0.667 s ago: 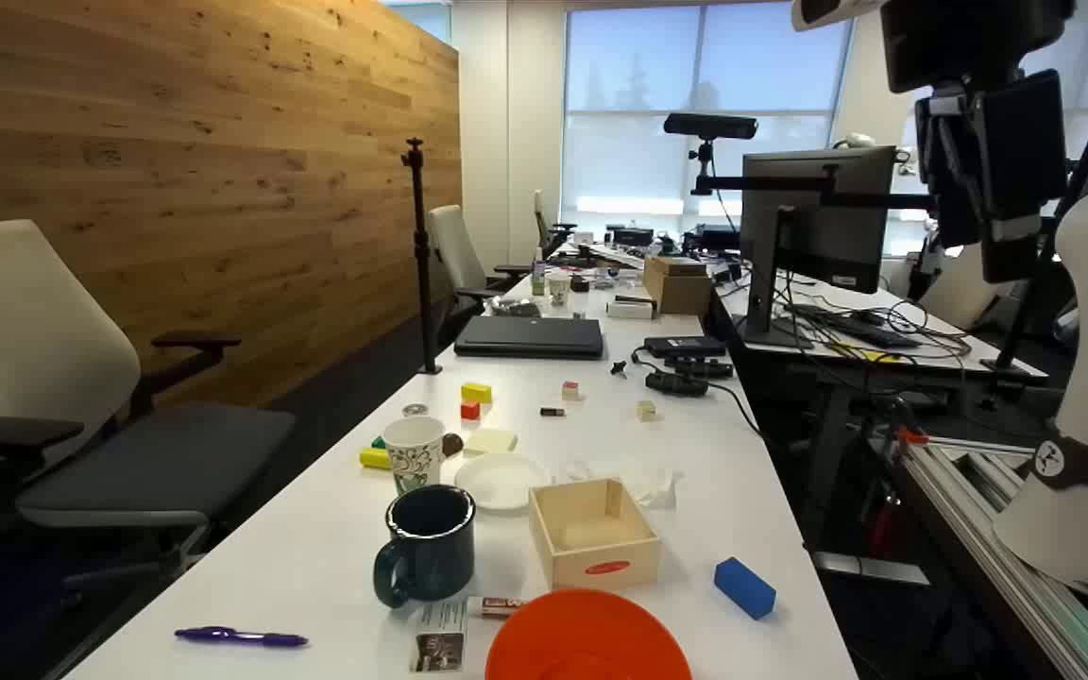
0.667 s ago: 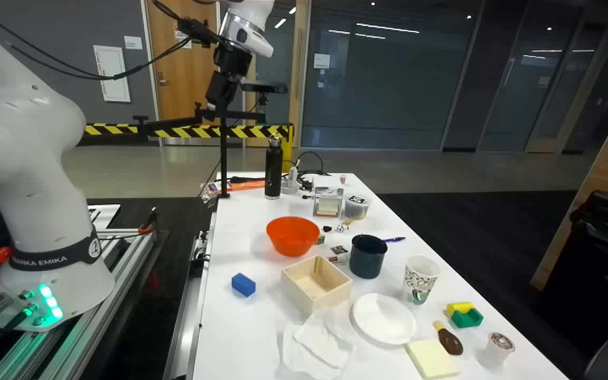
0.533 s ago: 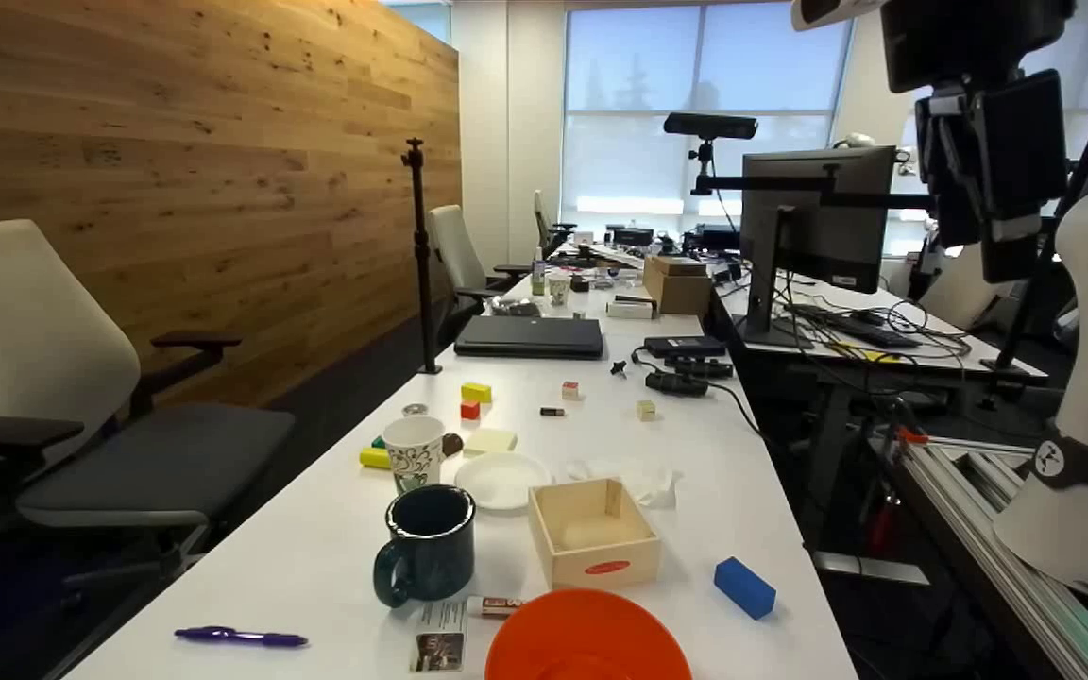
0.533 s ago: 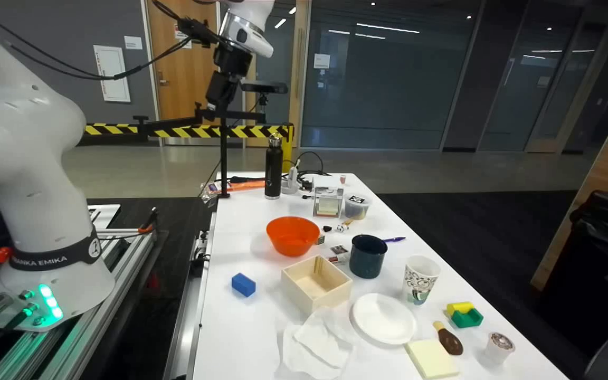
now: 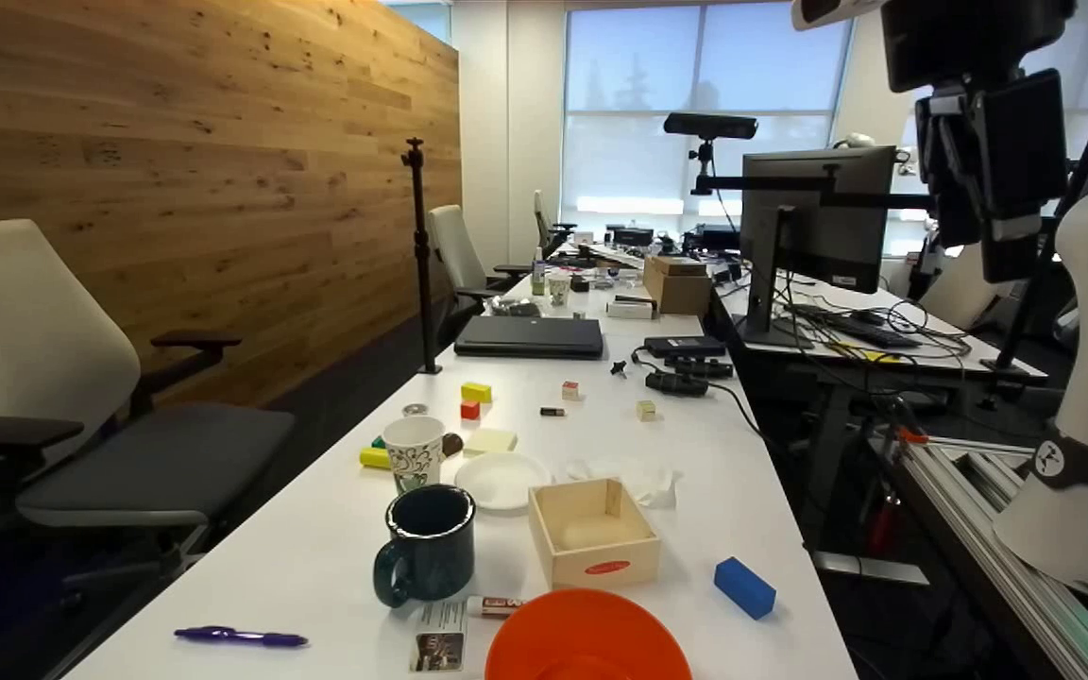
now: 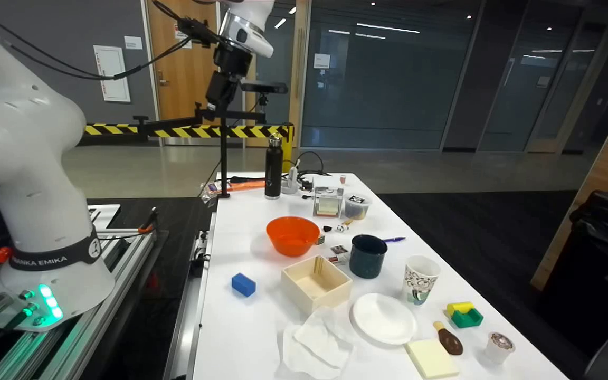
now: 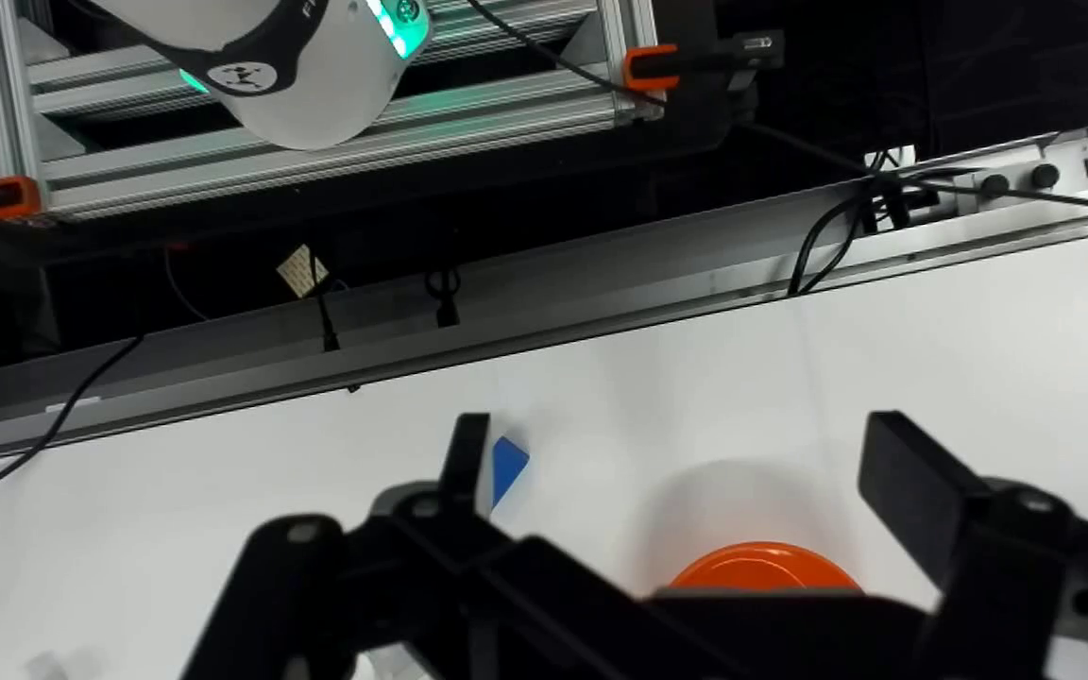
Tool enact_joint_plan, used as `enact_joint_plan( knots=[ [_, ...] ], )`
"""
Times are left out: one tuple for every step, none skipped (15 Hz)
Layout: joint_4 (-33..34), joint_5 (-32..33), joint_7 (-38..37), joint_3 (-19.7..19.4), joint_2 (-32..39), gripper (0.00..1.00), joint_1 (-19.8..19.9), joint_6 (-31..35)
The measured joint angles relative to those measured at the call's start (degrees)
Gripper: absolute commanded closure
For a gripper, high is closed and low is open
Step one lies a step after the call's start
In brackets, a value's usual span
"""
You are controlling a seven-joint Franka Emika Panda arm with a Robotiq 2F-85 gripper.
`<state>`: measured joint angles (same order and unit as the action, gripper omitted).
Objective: Open the white container on the left.
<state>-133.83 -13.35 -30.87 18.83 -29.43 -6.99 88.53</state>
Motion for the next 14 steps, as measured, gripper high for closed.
enact_joint_plan(
  knots=[
    [0.0,0.0,0.0,0.0,0.0,0.0,0.0,0.0],
    [0.0,0.0,0.0,0.0,0.0,0.0,0.0,0.0],
    [0.0,0.0,0.0,0.0,0.1,0.0,0.0,0.0],
    [0.0,0.0,0.0,0.0,0.4,0.0,0.0,0.1],
    [0.1,0.0,0.0,0.0,0.9,0.0,0.0,0.5],
    [0.3,0.0,0.0,0.0,1.8,0.0,0.1,1.5],
    [0.8,0.1,0.0,0.0,3.1,0.0,0.1,2.8],
    [1.6,0.1,0.0,-0.1,4.9,0.0,0.2,4.6],
    [2.5,0.3,0.0,-0.1,6.9,0.0,0.3,6.2],
    [3.7,0.4,0.1,-0.2,9.1,0.0,0.4,7.7],
    [5.0,0.5,0.0,-0.4,11.4,0.0,0.5,9.0],
    [6.4,0.5,0.0,-0.6,13.6,0.0,0.5,10.4],
    [7.7,0.5,-0.1,-0.9,15.8,0.0,0.5,11.8],
    [9.2,0.5,-0.2,-1.0,17.9,0.0,0.5,12.8]
  ],
)
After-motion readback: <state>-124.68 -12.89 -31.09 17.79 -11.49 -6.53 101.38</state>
